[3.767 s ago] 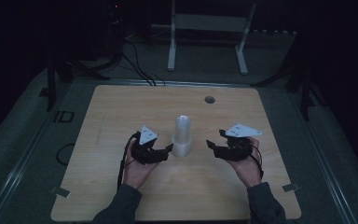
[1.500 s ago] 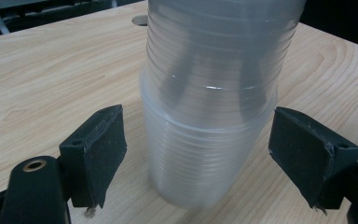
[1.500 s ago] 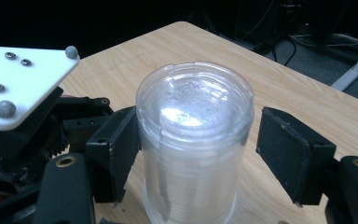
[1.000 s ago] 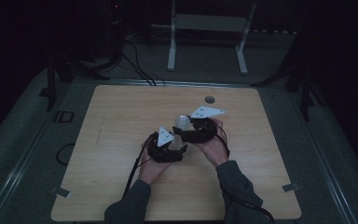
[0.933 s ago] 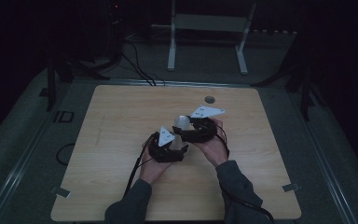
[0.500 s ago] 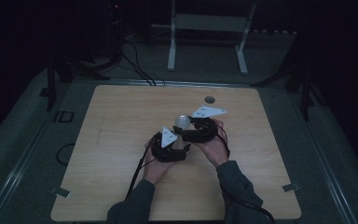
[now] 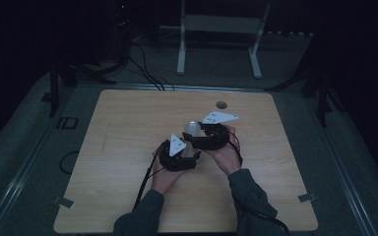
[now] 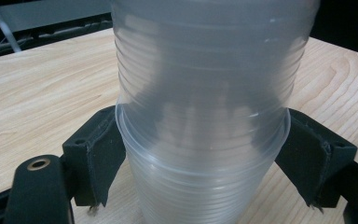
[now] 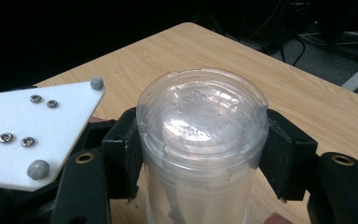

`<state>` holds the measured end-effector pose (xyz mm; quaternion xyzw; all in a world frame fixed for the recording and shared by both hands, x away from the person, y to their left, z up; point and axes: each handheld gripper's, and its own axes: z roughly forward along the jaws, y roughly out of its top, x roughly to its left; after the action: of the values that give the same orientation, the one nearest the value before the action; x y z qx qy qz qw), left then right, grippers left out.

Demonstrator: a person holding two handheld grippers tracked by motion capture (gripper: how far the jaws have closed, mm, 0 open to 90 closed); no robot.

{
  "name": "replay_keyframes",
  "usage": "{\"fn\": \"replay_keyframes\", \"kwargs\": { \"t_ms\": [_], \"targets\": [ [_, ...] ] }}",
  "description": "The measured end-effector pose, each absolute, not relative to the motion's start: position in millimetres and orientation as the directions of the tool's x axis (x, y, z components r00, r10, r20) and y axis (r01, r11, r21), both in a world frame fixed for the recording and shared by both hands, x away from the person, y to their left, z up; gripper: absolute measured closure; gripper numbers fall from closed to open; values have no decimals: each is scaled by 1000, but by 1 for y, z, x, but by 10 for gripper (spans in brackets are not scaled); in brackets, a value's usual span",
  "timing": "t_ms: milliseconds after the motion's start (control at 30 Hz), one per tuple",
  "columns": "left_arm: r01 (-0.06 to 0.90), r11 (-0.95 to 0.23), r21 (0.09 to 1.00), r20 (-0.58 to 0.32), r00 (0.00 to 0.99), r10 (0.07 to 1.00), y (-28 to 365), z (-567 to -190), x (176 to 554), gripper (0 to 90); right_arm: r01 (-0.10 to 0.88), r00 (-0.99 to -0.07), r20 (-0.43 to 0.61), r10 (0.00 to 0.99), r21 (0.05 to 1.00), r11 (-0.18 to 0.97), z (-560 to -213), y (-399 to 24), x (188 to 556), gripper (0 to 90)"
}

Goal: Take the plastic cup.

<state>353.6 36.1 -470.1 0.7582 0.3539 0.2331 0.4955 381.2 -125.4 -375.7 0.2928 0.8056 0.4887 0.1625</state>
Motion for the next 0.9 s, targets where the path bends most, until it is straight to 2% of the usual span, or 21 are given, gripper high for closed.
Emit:
{"fn": "replay_keyframes", "kwargs": {
  "t_ms": [900],
  "targets": [
    [315,-254,914,-15,653,758,38,-468,352,184,267,-780,12,626,910,315,-351,-127,378,395]
  ]
}}
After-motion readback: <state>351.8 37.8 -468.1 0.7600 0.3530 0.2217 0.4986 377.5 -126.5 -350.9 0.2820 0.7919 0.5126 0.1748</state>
